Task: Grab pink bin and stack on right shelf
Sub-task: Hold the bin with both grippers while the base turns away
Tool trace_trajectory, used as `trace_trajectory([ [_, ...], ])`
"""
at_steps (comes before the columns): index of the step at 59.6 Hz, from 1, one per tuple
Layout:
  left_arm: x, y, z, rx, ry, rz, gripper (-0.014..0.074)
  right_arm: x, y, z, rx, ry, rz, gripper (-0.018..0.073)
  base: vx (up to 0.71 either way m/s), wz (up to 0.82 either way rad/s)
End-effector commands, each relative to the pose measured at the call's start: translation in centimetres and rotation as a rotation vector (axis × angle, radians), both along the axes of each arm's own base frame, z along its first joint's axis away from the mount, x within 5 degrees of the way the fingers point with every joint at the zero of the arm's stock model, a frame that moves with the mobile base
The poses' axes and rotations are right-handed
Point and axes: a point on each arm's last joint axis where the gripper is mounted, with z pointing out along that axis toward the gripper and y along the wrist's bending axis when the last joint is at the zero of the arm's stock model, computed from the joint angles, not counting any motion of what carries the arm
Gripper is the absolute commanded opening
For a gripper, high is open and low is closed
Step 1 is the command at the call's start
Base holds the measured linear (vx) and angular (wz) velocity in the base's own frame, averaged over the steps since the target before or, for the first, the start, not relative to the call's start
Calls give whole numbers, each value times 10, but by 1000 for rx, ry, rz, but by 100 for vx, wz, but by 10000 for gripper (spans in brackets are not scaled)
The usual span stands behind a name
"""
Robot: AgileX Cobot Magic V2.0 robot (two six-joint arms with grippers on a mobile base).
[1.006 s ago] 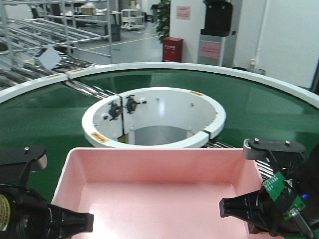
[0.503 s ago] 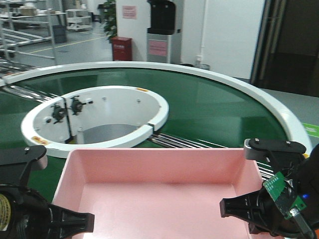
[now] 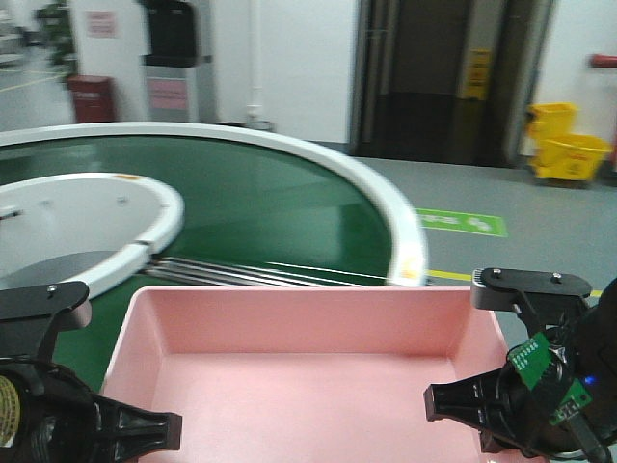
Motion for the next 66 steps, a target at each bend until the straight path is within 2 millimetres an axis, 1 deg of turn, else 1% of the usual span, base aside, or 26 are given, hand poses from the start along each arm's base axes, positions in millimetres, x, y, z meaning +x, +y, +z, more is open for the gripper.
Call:
trace_trajectory([
  [1, -1, 6, 20, -17, -105, 1, 125, 1, -13, 17, -78, -100, -13, -3, -8, -84],
  [26, -1, 6, 20, -17, -105, 1, 125, 1, -13, 17, -78, -99, -13, -3, -6, -92],
  [39, -1, 6, 20, -17, -105, 1, 125, 1, -13, 17, -77, -98, -13, -3, -2, -79],
  [51, -1, 6, 20, -17, -106, 1, 125, 1, -13, 17, -75, -97, -13, -3, 4, -59],
  [66, -1, 6, 20, -17, -106, 1, 125, 1, -13, 17, -74, -98, -13, -2, 11, -36],
])
